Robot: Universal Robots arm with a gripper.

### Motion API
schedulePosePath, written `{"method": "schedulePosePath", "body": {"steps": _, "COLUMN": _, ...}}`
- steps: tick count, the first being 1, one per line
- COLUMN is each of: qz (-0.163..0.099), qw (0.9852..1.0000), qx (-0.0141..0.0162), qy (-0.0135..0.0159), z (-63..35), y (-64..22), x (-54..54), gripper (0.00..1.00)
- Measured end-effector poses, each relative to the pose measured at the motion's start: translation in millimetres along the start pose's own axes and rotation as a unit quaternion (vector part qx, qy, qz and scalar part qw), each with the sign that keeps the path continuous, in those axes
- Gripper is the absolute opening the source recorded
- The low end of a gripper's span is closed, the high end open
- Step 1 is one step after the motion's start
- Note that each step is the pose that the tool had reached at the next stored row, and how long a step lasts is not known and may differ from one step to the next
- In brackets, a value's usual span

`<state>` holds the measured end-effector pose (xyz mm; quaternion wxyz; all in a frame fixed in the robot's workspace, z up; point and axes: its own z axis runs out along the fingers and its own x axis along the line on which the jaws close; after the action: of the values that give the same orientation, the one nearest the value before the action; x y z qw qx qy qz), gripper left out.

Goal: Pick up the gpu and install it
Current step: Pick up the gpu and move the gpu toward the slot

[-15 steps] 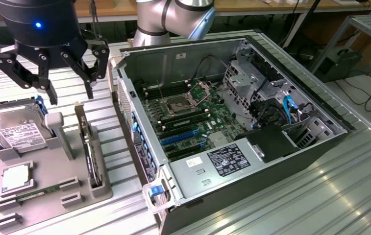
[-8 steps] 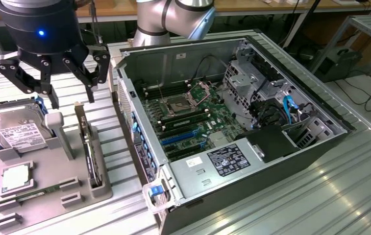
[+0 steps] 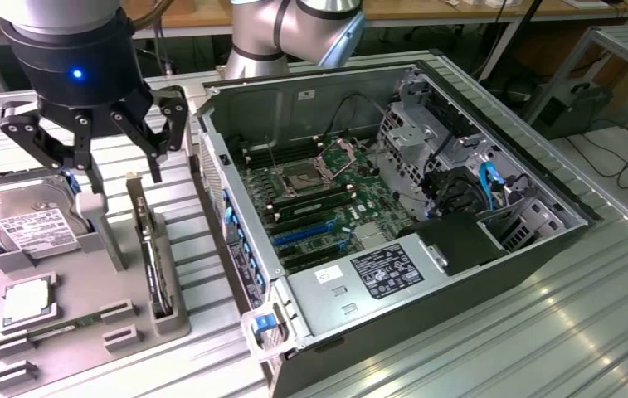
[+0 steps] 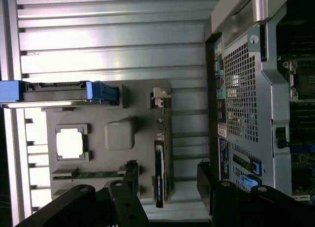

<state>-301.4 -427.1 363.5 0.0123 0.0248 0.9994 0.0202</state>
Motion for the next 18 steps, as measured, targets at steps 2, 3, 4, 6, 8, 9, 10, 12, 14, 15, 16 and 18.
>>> {"method": "schedulePosePath", "body": {"steps": 2, "qz": -0.001, "qw": 1.0000, "qx": 0.0004, "qy": 0.0001, "z": 2.3, "y": -0.1, "x": 0.1, "gripper": 0.60}}
{"method": "schedulePosePath", "body": {"steps": 3, "qz": -0.001, "qw": 1.0000, "qx": 0.0007, "qy": 0.0001, "z": 3.5, "y": -0.2, "x": 0.1, "gripper": 0.60}}
{"method": "schedulePosePath", "body": {"steps": 4, "qz": -0.001, "qw": 1.0000, "qx": 0.0010, "qy": 0.0001, "z": 4.6, "y": -0.2, "x": 0.1, "gripper": 0.60}}
{"method": "schedulePosePath", "body": {"steps": 6, "qz": -0.002, "qw": 1.0000, "qx": 0.0020, "qy": 0.0000, "z": 8.1, "y": -0.3, "x": 0.2, "gripper": 0.60}}
{"method": "schedulePosePath", "body": {"steps": 8, "qz": -0.002, "qw": 1.0000, "qx": 0.0028, "qy": 0.0000, "z": 10.3, "y": -0.4, "x": 0.2, "gripper": 0.60}}
{"method": "schedulePosePath", "body": {"steps": 9, "qz": -0.002, "qw": 1.0000, "qx": 0.0031, "qy": 0.0000, "z": 11.6, "y": -0.5, "x": 0.3, "gripper": 0.60}}
{"method": "schedulePosePath", "body": {"steps": 10, "qz": -0.003, "qw": 1.0000, "qx": 0.0034, "qy": 0.0000, "z": 12.8, "y": -0.5, "x": 0.3, "gripper": 0.60}}
{"method": "schedulePosePath", "body": {"steps": 12, "qz": -0.003, "qw": 1.0000, "qx": 0.0040, "qy": 0.0000, "z": 15.3, "y": -0.6, "x": 0.4, "gripper": 0.60}}
{"method": "schedulePosePath", "body": {"steps": 14, "qz": -0.004, "qw": 1.0000, "qx": 0.0045, "qy": 0.0000, "z": 17.8, "y": -0.7, "x": 0.4, "gripper": 0.60}}
{"method": "schedulePosePath", "body": {"steps": 15, "qz": -0.004, "qw": 1.0000, "qx": 0.0047, "qy": 0.0000, "z": 19.0, "y": -0.8, "x": 0.5, "gripper": 0.60}}
{"method": "schedulePosePath", "body": {"steps": 16, "qz": -0.004, "qw": 1.0000, "qx": 0.0051, "qy": 0.0000, "z": 20.4, "y": -0.8, "x": 0.5, "gripper": 0.60}}
{"method": "schedulePosePath", "body": {"steps": 18, "qz": -0.005, "qw": 1.0000, "qx": 0.0056, "qy": 0.0000, "z": 22.9, "y": -0.9, "x": 0.6, "gripper": 0.60}}
